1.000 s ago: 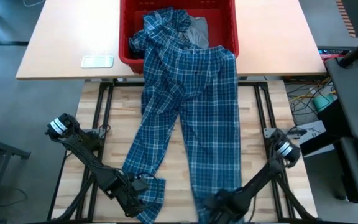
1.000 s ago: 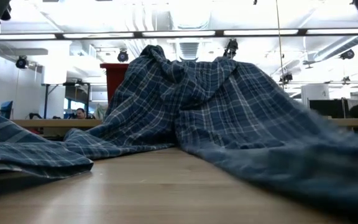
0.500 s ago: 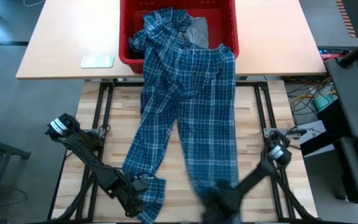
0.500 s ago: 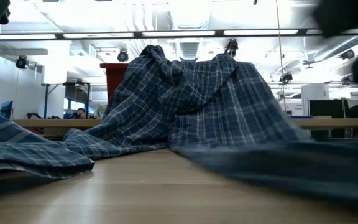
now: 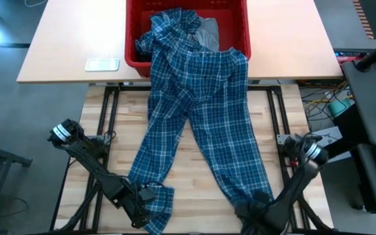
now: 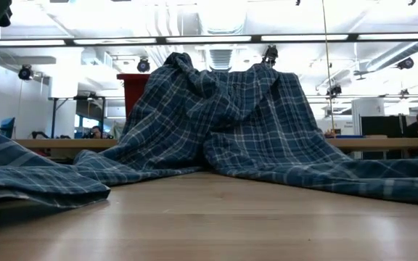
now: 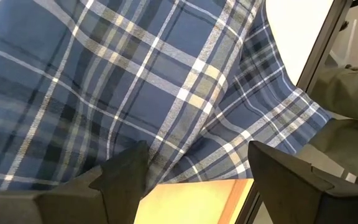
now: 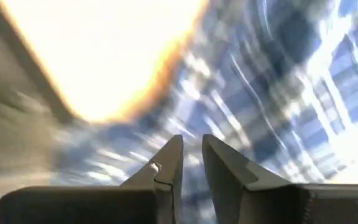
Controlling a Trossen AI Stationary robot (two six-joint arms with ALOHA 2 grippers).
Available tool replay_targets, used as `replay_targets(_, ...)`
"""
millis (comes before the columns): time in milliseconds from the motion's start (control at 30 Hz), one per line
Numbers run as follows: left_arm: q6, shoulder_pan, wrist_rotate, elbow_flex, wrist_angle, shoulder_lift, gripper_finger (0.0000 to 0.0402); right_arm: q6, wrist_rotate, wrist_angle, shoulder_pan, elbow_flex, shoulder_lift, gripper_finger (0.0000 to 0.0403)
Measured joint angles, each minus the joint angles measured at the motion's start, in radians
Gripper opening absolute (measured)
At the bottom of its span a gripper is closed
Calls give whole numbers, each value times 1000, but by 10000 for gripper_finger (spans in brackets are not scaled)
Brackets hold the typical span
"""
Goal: Fold Laundry from Bin
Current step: Fold the blue patterned pants
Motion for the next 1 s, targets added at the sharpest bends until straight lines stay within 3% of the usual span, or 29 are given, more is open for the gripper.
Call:
replay_targets(167,12,0,1,0,0,0,261,160,-8,167,-4,-113,-37,57)
replay_targets(300,13,0,0,0,0,0,261,351,-82,473,14,-238,-76,59)
replay_targets(400,13,0,1,0,0,0,261,516,-12,627,38,-326,-96,81)
replay_targets(533,14,0,0,0,1,0,261,704,83,593,76,-366,-159,128)
replay_targets(767,26,0,-1,0,1,0,261,729,66,482,97,-379,-175,201)
replay_targets(1000,34,0,-1,0,1,0,261,658,61,726,43,-444,-144,209)
